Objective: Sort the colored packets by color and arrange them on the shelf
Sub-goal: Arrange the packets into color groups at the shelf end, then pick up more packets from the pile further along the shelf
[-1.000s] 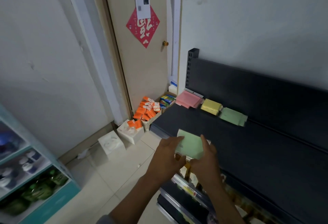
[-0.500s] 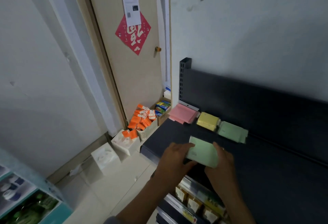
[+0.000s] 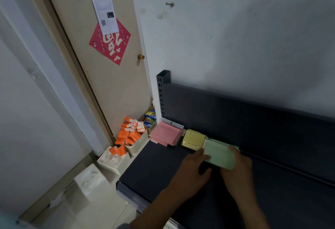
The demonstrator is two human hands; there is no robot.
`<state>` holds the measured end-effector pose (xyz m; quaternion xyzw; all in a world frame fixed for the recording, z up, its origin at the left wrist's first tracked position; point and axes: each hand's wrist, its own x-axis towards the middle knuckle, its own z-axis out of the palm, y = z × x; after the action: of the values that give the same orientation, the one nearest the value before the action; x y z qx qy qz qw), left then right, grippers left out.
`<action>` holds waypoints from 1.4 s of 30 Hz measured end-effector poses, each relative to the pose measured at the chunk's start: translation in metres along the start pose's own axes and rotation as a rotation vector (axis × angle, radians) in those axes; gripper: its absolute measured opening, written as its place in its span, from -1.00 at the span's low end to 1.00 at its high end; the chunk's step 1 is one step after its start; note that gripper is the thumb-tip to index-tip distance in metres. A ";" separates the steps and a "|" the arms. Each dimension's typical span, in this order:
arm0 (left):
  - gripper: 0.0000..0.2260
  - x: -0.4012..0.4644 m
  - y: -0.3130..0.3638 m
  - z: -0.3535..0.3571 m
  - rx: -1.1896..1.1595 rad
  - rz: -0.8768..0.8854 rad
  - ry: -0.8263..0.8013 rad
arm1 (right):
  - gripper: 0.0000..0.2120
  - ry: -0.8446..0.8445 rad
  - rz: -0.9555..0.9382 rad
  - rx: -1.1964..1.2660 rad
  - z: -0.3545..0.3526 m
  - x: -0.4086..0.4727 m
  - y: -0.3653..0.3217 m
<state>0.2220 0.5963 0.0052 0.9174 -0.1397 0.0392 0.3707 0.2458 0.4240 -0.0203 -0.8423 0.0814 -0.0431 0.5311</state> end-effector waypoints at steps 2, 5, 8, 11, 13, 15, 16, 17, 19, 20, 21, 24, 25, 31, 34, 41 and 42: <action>-0.57 0.006 0.001 0.004 -0.039 0.000 -0.005 | -0.47 0.036 0.006 -0.039 -0.002 0.006 -0.004; -0.61 0.012 0.003 0.007 -0.110 0.025 -0.026 | -0.45 0.107 0.021 -0.116 -0.003 0.011 -0.001; -0.59 0.020 0.002 0.012 -0.168 0.041 -0.072 | -0.47 0.118 0.011 -0.166 0.000 0.018 0.004; -0.55 0.029 -0.001 0.015 -0.153 0.029 -0.095 | -0.48 0.103 0.009 -0.209 0.003 0.024 0.014; -0.55 0.031 -0.003 0.015 -0.143 0.043 -0.114 | -0.48 0.095 0.026 -0.227 0.004 0.025 0.020; -0.54 0.033 -0.006 0.016 -0.108 0.082 -0.113 | -0.46 0.102 0.038 -0.274 0.006 0.026 0.020; -0.53 0.034 -0.008 0.016 -0.093 0.100 -0.108 | -0.45 0.102 0.043 -0.299 0.006 0.026 0.019; -0.53 0.034 -0.010 0.015 -0.086 0.111 -0.102 | -0.44 0.102 0.049 -0.317 0.007 0.026 0.019; -0.55 0.035 -0.011 0.011 -0.091 0.128 -0.091 | -0.42 0.110 0.050 -0.333 0.009 0.026 0.018; -0.57 0.035 -0.011 0.009 -0.096 0.142 -0.087 | -0.42 0.123 0.045 -0.333 0.010 0.026 0.017; -0.59 0.035 -0.012 0.007 -0.095 0.158 -0.083 | -0.43 0.148 0.036 -0.330 0.011 0.026 0.017; -0.65 0.034 -0.017 0.001 -0.081 0.187 -0.072 | -0.53 0.279 0.027 -0.270 0.013 0.023 0.017; -0.67 0.033 -0.018 -0.001 -0.076 0.191 -0.065 | -0.57 0.321 0.025 -0.245 0.014 0.021 0.015; -0.74 0.029 -0.025 -0.012 -0.076 0.217 -0.028 | -0.69 0.478 0.012 -0.201 0.022 0.010 -0.001; -0.76 0.025 -0.030 -0.017 -0.088 0.230 -0.033 | -0.68 0.510 0.059 -0.172 0.026 0.003 -0.009; -0.77 0.018 -0.038 -0.033 -0.121 0.328 -0.071 | -0.71 0.616 0.068 -0.178 0.038 -0.031 -0.020; -0.77 0.017 -0.037 -0.035 -0.132 0.342 -0.082 | -0.72 0.623 0.070 -0.187 0.038 -0.036 -0.020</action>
<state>0.2499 0.6421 0.0086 0.8549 -0.3108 0.0548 0.4118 0.2185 0.4730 -0.0183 -0.8304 0.2725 -0.2728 0.4021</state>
